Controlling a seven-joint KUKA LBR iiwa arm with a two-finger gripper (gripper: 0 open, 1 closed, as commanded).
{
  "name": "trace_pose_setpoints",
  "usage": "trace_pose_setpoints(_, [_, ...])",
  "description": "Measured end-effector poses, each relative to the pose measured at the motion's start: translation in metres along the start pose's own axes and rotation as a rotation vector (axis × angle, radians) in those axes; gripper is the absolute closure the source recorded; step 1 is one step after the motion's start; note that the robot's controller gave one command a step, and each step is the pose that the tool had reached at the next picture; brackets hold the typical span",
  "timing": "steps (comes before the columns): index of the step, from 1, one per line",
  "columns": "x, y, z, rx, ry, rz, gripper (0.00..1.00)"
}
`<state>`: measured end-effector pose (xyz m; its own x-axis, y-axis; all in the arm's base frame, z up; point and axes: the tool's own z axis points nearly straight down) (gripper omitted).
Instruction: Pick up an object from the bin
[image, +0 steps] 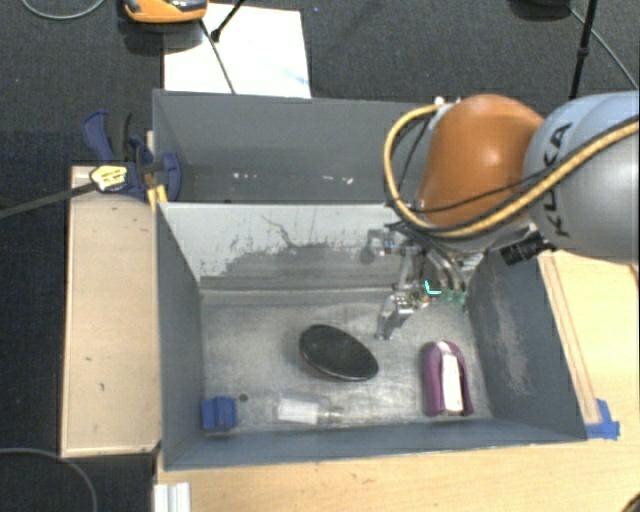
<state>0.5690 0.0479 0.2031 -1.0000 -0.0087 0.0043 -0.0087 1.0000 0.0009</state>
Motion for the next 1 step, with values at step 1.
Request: trace_pose_setpoints(1, [-0.0034,0.0627,0.1122,-0.001,-0.010,0.094,0.00])
